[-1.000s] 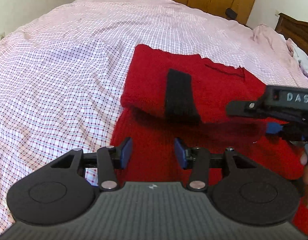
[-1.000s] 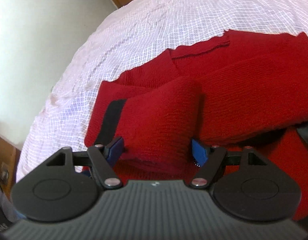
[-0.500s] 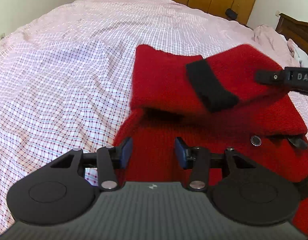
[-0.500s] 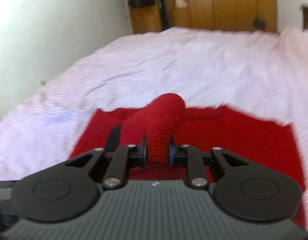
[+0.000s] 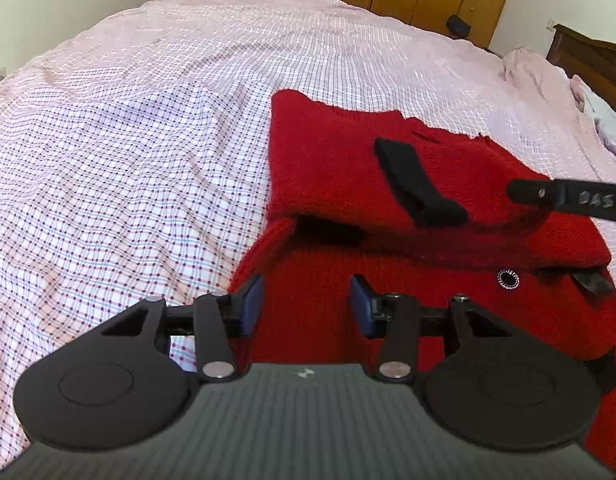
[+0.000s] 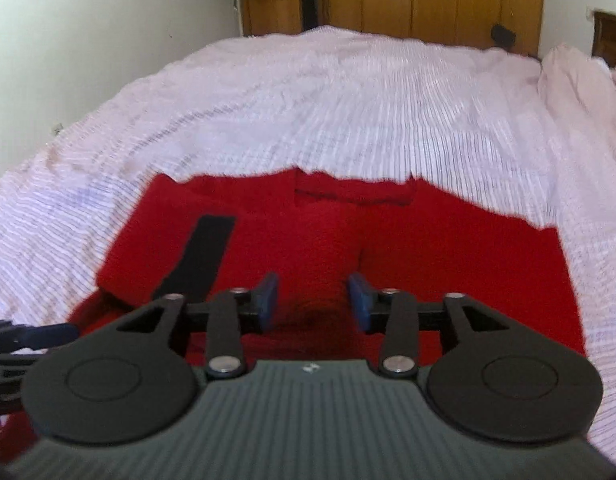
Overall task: Fold small clothes
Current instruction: 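Grasp the folded cardigan edge with the right gripper and press it flat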
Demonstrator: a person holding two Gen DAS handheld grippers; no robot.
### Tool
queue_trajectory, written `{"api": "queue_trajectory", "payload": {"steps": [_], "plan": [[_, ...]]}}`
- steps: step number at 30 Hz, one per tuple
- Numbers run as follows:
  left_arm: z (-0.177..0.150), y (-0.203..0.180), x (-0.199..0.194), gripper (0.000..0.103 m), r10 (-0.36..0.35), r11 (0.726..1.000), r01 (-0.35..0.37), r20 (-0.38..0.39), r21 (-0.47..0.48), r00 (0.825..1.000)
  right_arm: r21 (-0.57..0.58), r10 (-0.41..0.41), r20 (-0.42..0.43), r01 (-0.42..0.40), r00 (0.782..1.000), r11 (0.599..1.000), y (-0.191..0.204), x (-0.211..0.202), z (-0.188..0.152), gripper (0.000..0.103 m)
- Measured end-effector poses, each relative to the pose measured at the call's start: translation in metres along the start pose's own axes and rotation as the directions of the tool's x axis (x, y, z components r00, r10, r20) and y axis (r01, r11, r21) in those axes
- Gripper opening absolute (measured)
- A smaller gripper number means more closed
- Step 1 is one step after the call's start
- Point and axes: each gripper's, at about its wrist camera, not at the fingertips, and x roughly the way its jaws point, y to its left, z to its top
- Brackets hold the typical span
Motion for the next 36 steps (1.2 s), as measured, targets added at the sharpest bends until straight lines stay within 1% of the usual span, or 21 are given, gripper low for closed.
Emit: {"api": "queue_trajectory", "payload": {"steps": [3, 6, 9, 13, 15, 17, 19, 21, 22, 24, 26, 28, 30, 36], "plan": [[-0.002, 0.001, -0.002, 0.053, 0.002, 1.000, -0.002, 0.001, -0.006, 1.000, -0.039, 0.044, 0.006, -0.044, 0.999, 0.998, 0.015, -0.007, 0.005, 0.052], [-0.004, 0.000, -0.002, 0.053, 0.006, 1.000, -0.006, 0.000, -0.002, 1.000, -0.085, 0.087, 0.004, -0.086, 0.996, 0.993, 0.032, -0.005, 0.005, 0.052], [-0.006, -0.002, -0.001, 0.053, 0.008, 1.000, -0.008, -0.004, 0.009, 1.000, -0.127, 0.120, -0.025, -0.122, 0.992, 0.984, 0.049, 0.005, 0.002, 0.052], [-0.009, -0.002, 0.001, 0.053, 0.009, 1.000, -0.009, -0.006, 0.011, 1.000, -0.106, 0.159, -0.092, -0.169, 0.983, 0.980, 0.058, 0.029, -0.003, 0.051], [-0.010, -0.001, 0.002, 0.053, 0.008, 1.000, -0.008, -0.005, 0.010, 1.000, -0.086, 0.151, -0.115, -0.161, 0.982, 0.983, 0.056, 0.038, -0.006, 0.051], [-0.011, -0.001, 0.003, 0.053, 0.008, 1.000, -0.008, -0.005, 0.008, 1.000, -0.073, 0.156, -0.117, -0.165, 0.981, 0.984, 0.055, 0.044, -0.006, 0.051], [-0.011, -0.001, 0.003, 0.053, 0.008, 1.000, -0.008, -0.005, 0.010, 1.000, -0.047, 0.174, -0.116, -0.180, 0.978, 0.982, 0.050, 0.046, -0.007, 0.044], [-0.012, -0.001, 0.004, 0.053, 0.011, 1.000, -0.011, -0.004, 0.013, 1.000, -0.023, 0.176, -0.105, -0.179, 0.979, 0.984, 0.045, 0.043, -0.006, 0.025], [-0.012, -0.001, 0.004, 0.053, 0.011, 1.000, -0.011, -0.004, 0.012, 1.000, -0.014, 0.163, -0.098, -0.165, 0.982, 0.986, 0.043, 0.040, -0.006, 0.023], [-0.013, -0.001, 0.004, 0.053, 0.013, 1.000, -0.013, -0.001, 0.011, 1.000, 0.020, 0.178, -0.077, -0.177, 0.981, 0.984, 0.034, 0.032, -0.004, 0.018], [-0.013, -0.001, 0.005, 0.053, 0.013, 1.000, -0.013, 0.000, 0.009, 1.000, 0.030, 0.165, -0.052, -0.164, 0.985, 0.986, 0.027, 0.023, -0.003, 0.016], [-0.014, -0.002, 0.004, 0.053, 0.013, 1.000, -0.013, 0.000, 0.008, 1.000, 0.034, 0.131, -0.018, -0.130, 0.991, 0.991, 0.018, 0.010, -0.002, 0.016], [-0.014, -0.001, 0.004, 0.053, 0.014, 1.000, -0.014, 0.000, 0.008, 1.000, 0.063, 0.094, 0.014, -0.094, 0.996, 0.994, 0.005, -0.003, -0.001, 0.015], [-0.014, -0.004, 0.005, 0.053, 0.029, 1.000, -0.029, 0.001, 0.004, 1.000, 0.149, -0.012, 0.087, -0.001, 0.996, 0.989, -0.047, -0.034, 0.004, 0.015]]}}
